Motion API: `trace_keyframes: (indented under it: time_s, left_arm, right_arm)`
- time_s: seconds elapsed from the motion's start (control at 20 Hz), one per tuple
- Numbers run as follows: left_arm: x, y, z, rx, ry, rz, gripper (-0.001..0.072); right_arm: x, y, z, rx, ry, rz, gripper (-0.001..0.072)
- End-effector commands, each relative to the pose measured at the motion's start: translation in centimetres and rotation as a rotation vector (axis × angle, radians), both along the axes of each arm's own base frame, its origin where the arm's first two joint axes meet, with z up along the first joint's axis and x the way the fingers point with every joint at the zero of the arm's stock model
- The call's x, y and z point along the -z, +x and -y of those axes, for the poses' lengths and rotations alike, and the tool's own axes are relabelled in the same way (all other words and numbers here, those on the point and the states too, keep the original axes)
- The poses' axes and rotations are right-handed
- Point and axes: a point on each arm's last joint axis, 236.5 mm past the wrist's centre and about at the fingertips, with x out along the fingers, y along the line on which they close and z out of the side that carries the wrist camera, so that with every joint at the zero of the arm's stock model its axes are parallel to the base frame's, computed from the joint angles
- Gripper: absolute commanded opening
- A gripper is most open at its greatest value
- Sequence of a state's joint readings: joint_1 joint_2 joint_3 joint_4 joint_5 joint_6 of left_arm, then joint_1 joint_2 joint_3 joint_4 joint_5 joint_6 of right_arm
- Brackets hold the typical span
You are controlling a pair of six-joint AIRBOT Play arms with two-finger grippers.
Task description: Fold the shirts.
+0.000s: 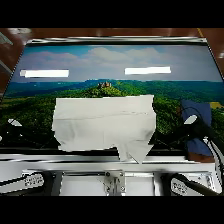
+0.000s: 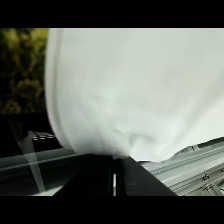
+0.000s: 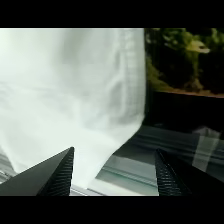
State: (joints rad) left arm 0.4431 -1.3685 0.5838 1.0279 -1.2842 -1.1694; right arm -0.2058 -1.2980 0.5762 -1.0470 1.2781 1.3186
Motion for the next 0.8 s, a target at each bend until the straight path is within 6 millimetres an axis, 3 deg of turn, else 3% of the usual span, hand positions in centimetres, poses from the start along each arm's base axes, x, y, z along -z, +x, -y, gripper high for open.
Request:
trace_keyframes:
  time_s: [0.0, 0.25, 0.4, 0.5, 0.65, 0.75]
  left_arm:
    - [-0.1, -0.1, 0.1, 0.022, -0.009, 0.014, 0.0047]
    - [-0.2, 0.1, 0.2, 0.029, -0.015, 0.027, 0.0048]
    - [-0.2, 0.1, 0.2, 0.030, -0.015, 0.027, 0.0047]
    - [-0.2, 0.1, 0.2, 0.040, -0.019, 0.039, 0.0047]
    - [-0.3, 0.4, 0.1, 0.060, -0.017, 0.067, 0.0046]
    - [-1.3, 1.9, 0.1, 0.118, -0.023, 0.187, 0.0046]
  right_arm:
    - [0.6, 1.1, -1.5, 0.103, 0.026, 0.021, 0.0627]
    - [1.8, 0.1, -2.3, 0.166, 0.039, 0.003, 0.0606]
    - [2.0, 0.3, -2.2, 0.179, 0.033, 0.012, 0.0264]
    - [1.6, 0.4, -2.4, 0.156, 0.052, 0.019, 0.0087]
    - [-0.7, 1.2, -3.3, 0.085, 0.120, 0.085, 0.0070]
    - [-3.2, 3.0, -3.5, 0.026, 0.148, 0.214, 0.0070]
